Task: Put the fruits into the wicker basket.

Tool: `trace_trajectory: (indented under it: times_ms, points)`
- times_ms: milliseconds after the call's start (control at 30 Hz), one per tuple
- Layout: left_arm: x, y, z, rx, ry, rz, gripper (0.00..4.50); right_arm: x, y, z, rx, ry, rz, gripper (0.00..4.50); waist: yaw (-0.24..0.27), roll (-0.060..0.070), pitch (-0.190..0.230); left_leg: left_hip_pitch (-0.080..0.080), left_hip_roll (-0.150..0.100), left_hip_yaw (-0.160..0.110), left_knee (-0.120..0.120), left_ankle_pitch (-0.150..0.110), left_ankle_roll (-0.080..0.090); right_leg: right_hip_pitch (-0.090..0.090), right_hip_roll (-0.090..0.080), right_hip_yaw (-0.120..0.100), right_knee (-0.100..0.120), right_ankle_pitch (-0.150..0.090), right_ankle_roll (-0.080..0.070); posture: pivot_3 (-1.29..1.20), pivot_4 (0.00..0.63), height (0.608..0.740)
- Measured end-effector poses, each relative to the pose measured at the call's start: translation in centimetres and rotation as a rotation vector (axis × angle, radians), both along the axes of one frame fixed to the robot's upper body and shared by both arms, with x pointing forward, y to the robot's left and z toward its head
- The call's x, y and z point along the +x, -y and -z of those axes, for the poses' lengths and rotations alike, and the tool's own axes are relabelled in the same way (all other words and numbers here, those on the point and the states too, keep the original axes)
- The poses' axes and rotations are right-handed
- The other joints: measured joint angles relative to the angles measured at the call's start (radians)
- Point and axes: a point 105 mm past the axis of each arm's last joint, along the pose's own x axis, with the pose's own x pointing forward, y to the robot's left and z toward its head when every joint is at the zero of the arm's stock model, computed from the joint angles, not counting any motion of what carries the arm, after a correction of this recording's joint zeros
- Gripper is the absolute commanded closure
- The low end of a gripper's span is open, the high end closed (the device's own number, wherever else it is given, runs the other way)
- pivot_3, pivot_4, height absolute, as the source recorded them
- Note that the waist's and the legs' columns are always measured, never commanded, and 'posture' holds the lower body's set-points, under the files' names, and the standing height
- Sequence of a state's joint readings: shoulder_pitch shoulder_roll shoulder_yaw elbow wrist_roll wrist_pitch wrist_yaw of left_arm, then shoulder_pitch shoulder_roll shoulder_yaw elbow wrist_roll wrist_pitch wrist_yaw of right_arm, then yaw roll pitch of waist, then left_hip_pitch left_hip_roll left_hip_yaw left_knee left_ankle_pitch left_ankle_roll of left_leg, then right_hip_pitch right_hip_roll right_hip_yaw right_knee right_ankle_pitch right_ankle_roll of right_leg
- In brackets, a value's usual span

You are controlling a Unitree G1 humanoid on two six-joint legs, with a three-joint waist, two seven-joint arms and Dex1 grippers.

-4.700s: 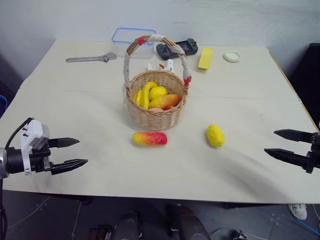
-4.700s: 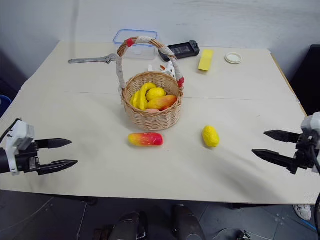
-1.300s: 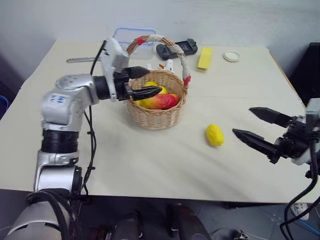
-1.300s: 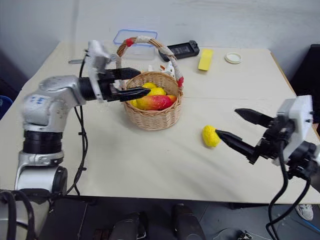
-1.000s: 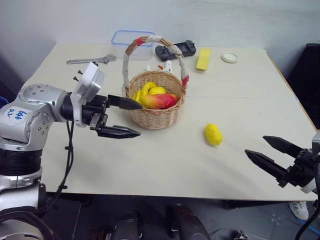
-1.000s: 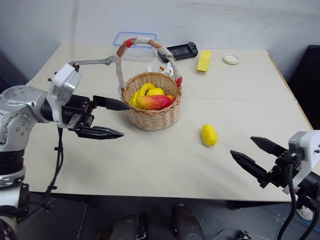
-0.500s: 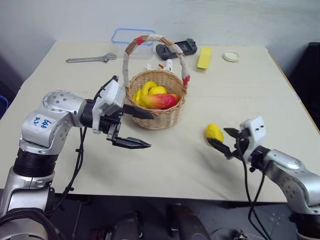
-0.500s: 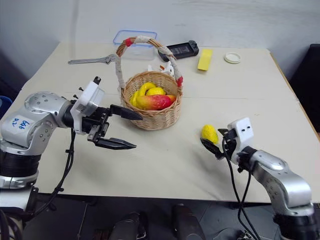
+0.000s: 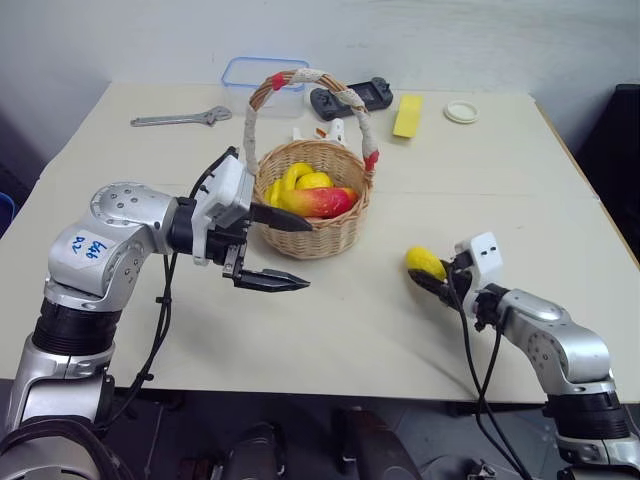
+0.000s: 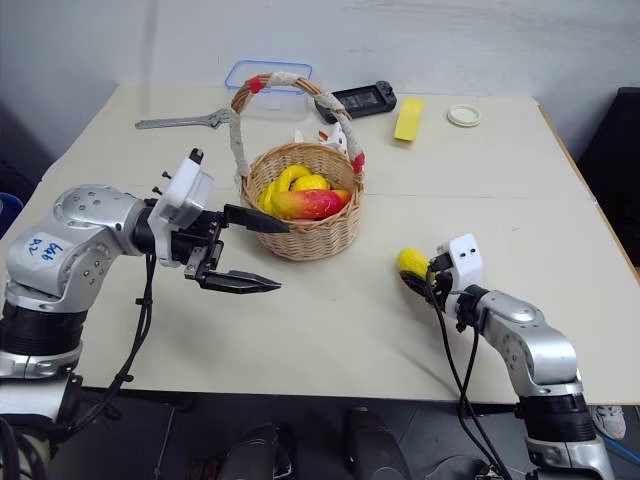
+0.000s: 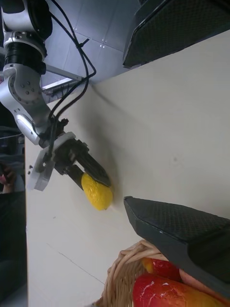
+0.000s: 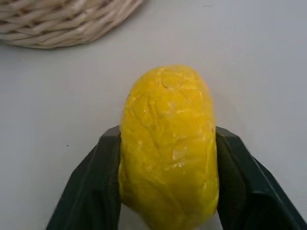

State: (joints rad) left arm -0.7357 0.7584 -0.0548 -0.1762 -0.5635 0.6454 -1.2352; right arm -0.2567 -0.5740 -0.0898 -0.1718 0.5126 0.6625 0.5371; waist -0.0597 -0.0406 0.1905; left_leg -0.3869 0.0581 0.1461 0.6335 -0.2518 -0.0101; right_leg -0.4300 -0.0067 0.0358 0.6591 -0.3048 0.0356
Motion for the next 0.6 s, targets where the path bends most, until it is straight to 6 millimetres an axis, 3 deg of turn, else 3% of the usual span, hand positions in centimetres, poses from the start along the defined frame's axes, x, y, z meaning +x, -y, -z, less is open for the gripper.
trace_trajectory:
  times_ms: [133, 233, 333, 500, 600]
  points:
    - [0.9, -1.8, -0.5, -0.066, -0.035, -0.118, 0.00, -0.6, -1.8, -3.3, 0.014, 0.079, -0.098, 2.56, -0.009, 0.000, 0.000, 0.000, 0.000, 0.000, 0.001, 0.000, 0.000, 0.000, 0.000, 0.000, 0.002, 0.000, 0.000, 0.00, 0.150, 0.740]
    - [1.1, -4.7, -0.3, -0.103, -0.076, -0.249, 0.00, -0.4, -4.3, -7.8, 0.036, 0.168, -0.193, 2.56, -0.031, 0.000, 0.000, 0.001, 0.002, 0.001, 0.000, 0.000, 0.000, -0.002, 0.000, 0.000, 0.003, 0.001, -0.001, 0.00, 0.150, 0.740]
    - [0.7, -5.8, -0.5, -0.127, -0.086, -0.302, 0.00, -0.2, -7.0, -11.5, 0.046, 0.251, -0.276, 2.56, -0.026, 0.000, 0.000, 0.001, 0.003, -0.001, -0.001, 0.001, -0.003, -0.002, 0.001, -0.002, 0.003, 0.000, -0.003, 0.00, 0.150, 0.740]
    - [0.6, -6.2, -0.9, -0.127, -0.056, -0.345, 0.00, 2.3, -13.5, -13.2, 0.077, 0.238, -0.382, 2.56, -0.026, 0.000, 0.000, 0.000, 0.003, 0.000, 0.000, 0.001, -0.003, -0.003, 0.001, -0.001, 0.003, 0.000, -0.005, 0.00, 0.150, 0.740]
    - [0.5, -6.0, -1.0, -0.125, -0.040, -0.349, 0.00, 4.4, -15.3, -13.1, 0.064, 0.218, -0.363, 2.56, -0.024, 0.000, 0.000, -0.004, 0.002, 0.001, 0.000, 0.000, -0.002, -0.007, 0.000, -0.001, 0.002, 0.000, -0.005, 0.00, 0.150, 0.740]
